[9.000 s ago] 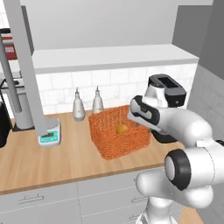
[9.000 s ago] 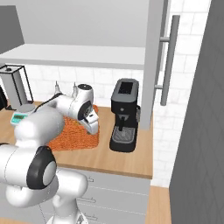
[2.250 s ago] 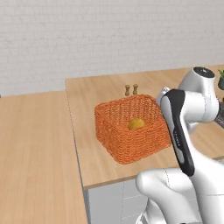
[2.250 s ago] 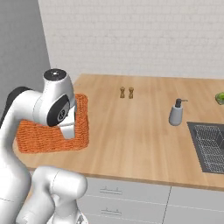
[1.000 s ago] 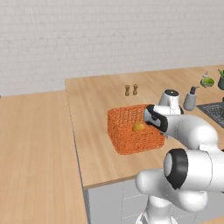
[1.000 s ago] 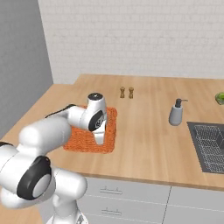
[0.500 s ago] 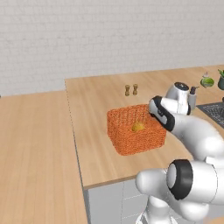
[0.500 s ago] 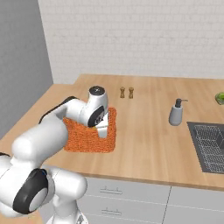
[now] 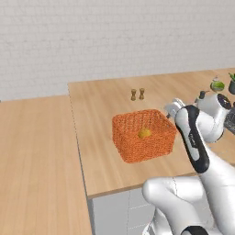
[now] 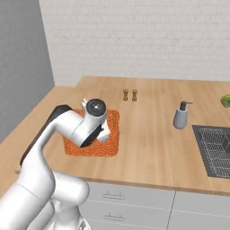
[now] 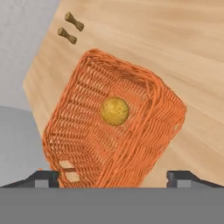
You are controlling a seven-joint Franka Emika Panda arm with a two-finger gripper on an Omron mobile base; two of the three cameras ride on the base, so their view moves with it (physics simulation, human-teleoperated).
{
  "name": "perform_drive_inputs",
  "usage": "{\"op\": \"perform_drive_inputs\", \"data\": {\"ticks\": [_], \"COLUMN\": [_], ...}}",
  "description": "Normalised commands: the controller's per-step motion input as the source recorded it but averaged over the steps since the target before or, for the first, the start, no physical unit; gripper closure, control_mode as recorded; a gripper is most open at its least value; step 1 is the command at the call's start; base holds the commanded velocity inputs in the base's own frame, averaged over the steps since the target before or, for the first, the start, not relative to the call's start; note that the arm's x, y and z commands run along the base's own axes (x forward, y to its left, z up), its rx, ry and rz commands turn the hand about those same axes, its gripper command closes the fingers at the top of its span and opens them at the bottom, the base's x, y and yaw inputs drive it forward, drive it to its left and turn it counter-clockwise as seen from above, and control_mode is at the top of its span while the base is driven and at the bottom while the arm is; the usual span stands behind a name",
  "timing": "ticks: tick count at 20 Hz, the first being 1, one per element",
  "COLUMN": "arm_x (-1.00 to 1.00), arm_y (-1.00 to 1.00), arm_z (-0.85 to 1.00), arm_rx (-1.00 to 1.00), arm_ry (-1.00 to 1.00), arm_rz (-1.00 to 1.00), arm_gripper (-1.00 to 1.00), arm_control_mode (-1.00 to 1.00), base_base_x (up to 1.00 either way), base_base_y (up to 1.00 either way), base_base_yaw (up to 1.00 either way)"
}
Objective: Open the cabinet, pick up the bread from the cabinet and place it in the basket. Then move the basket to the dining counter.
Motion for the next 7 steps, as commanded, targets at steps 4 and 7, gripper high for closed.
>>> {"op": "perform_drive_inputs", "data": {"ticks": [4, 7], "arm_x": [-0.85, -0.98], "arm_y": [0.09, 0.03], "arm_z": [0.82, 0.77], "arm_rx": [-0.02, -0.01], "arm_ry": [-0.31, -0.22], "arm_rz": [0.42, 0.38], "arm_gripper": [-1.00, -1.00], "arm_control_mode": [-1.00, -1.00], "base_base_x": [0.00, 0.00], "base_base_y": [0.00, 0.00], "base_base_yaw": [0.00, 0.00]}}
